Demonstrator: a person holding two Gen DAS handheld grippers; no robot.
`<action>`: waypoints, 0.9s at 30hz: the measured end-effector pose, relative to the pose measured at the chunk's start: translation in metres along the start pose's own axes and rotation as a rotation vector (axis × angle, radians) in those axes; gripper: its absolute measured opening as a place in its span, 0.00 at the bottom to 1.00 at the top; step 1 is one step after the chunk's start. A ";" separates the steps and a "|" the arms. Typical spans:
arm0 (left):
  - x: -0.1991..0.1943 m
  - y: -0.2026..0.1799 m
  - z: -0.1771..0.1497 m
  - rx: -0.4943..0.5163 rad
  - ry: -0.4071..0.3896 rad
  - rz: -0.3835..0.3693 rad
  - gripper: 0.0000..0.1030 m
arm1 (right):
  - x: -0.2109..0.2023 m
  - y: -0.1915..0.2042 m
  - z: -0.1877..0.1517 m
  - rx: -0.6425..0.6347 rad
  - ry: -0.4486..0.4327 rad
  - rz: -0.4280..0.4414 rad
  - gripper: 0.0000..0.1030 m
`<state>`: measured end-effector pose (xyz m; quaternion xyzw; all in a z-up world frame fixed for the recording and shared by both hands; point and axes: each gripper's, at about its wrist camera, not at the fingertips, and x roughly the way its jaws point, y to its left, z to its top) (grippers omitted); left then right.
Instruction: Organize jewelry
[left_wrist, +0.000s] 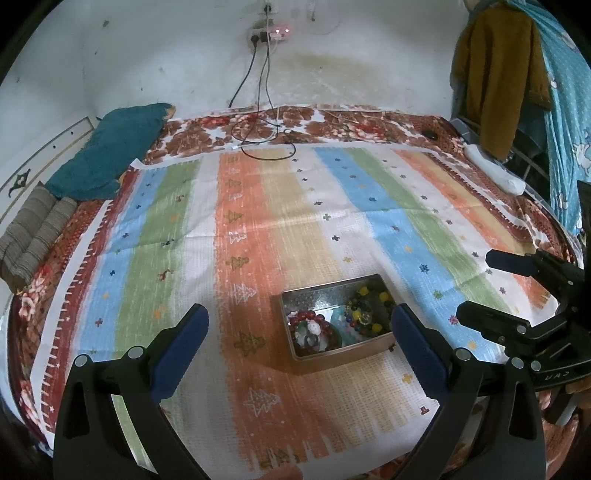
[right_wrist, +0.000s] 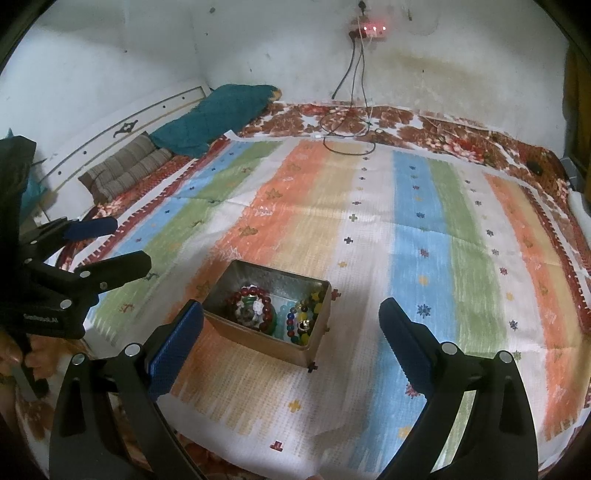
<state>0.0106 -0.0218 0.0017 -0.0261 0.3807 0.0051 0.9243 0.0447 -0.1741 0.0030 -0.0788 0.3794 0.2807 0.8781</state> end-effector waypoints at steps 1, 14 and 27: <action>0.000 0.000 0.000 -0.003 -0.003 0.005 0.94 | 0.000 0.000 0.000 0.000 -0.002 0.000 0.94; -0.001 0.000 0.001 -0.001 -0.006 0.002 0.94 | 0.002 0.000 0.000 0.007 0.006 0.003 0.94; 0.000 -0.005 -0.001 -0.006 0.006 -0.024 0.94 | 0.002 0.000 0.000 0.008 0.007 0.005 0.94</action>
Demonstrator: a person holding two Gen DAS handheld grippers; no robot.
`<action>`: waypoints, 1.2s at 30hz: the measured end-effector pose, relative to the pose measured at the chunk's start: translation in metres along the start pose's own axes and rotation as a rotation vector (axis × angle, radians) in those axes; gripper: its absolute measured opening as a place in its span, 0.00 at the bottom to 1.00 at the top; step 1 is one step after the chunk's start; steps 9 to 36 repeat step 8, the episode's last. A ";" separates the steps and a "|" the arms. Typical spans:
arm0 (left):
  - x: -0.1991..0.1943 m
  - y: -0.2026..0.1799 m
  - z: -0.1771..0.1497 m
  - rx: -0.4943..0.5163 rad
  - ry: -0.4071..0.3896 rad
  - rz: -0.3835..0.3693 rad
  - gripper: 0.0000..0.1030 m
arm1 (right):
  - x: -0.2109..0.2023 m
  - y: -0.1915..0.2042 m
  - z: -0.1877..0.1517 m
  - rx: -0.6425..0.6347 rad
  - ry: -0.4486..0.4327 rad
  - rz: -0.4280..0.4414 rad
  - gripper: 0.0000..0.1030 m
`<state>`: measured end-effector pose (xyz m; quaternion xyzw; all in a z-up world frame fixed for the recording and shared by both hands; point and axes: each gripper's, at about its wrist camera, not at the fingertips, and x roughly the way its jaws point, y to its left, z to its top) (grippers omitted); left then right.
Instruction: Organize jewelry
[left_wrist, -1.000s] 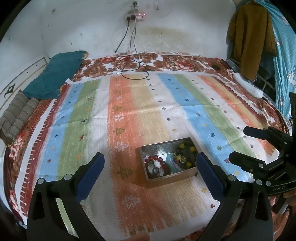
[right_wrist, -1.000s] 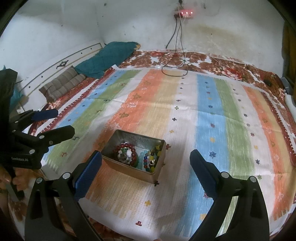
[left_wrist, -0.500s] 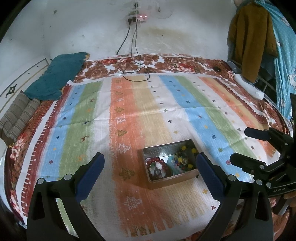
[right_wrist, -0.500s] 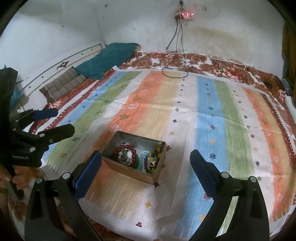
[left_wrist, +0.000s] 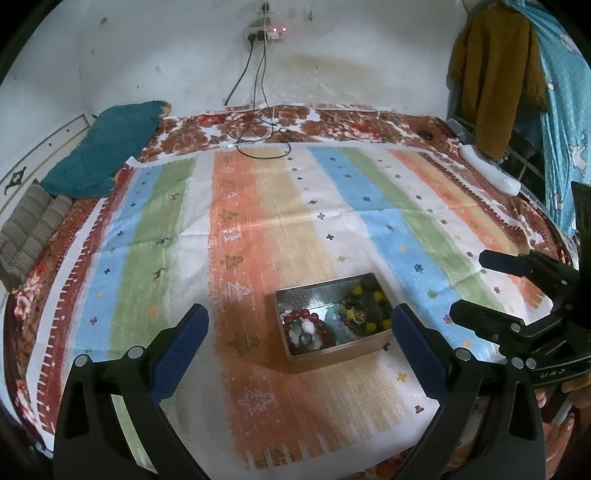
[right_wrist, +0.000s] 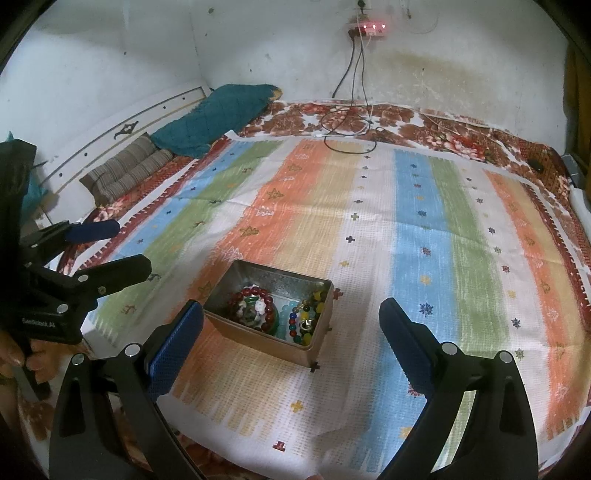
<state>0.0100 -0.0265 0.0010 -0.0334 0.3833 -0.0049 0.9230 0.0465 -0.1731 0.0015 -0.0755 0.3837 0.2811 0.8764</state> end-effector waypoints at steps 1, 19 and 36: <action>0.000 0.000 0.000 -0.001 0.001 -0.002 0.94 | 0.000 0.000 0.000 0.000 0.000 0.000 0.94; 0.001 -0.003 0.000 0.005 0.010 -0.003 0.94 | 0.000 0.001 0.000 0.000 0.000 0.001 0.94; 0.001 -0.003 0.000 0.005 0.010 -0.003 0.94 | 0.000 0.001 0.000 0.000 0.000 0.001 0.94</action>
